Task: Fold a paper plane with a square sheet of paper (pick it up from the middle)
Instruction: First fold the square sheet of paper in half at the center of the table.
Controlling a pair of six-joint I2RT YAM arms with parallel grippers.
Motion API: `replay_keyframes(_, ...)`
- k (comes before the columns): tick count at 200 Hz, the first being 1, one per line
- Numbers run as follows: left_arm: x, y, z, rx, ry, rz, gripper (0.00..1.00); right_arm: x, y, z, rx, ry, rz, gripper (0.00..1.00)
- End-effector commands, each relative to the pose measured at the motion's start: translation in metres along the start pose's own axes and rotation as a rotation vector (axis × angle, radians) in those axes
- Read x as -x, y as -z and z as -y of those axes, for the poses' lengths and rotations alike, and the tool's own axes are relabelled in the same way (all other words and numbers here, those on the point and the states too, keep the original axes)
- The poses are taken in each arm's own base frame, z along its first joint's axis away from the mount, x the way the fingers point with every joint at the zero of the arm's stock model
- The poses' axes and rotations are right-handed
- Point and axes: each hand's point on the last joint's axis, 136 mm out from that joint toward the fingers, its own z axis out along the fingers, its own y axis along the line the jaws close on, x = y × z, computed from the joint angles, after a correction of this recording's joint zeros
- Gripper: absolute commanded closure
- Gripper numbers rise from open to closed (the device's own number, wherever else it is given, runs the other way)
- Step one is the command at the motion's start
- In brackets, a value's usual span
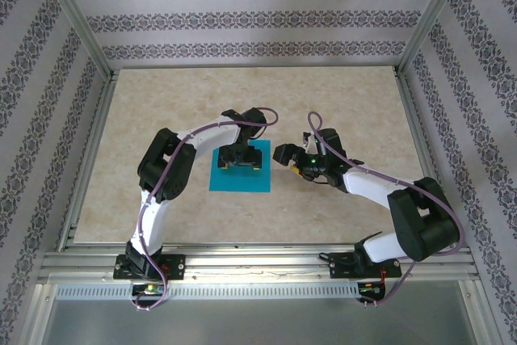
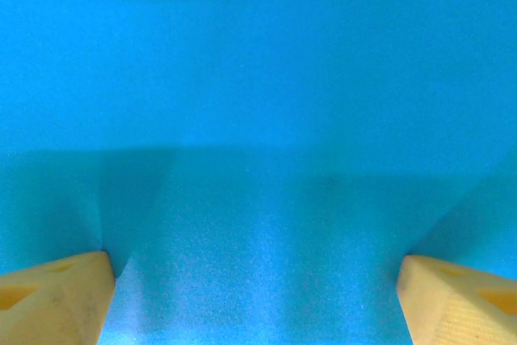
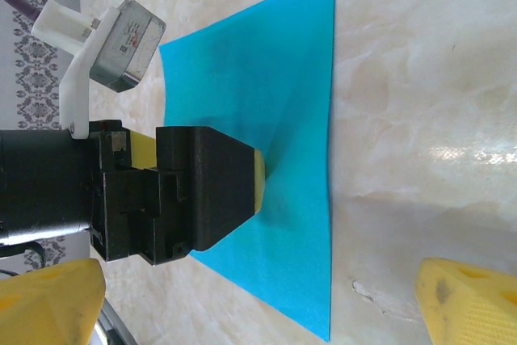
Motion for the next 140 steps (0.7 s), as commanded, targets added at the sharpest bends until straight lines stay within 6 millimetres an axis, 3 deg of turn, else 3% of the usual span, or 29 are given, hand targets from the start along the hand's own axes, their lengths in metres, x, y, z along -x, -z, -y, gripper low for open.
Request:
replay_keyframes(1,-0.025,-0.04,-0.01,0.012,0.03,-0.12,0.1,0.003,0.002,-0.008,0.022,0.019,0.008,0.02)
replay_keyframes(34,-0.028,-0.045,-0.013,0.018,0.041,-0.121,0.1,0.004,0.002,-0.008,0.019,0.017,0.01,0.02)
replay_keyframes(85,-0.014,-0.028,-0.007,-0.001,0.017,-0.063,0.11,0.005,-0.002,-0.009,0.021,0.008,-0.002,0.02)
replay_keyframes(140,0.001,-0.012,0.01,-0.09,0.003,0.012,0.25,0.005,0.002,-0.01,0.018,0.01,0.01,0.02)
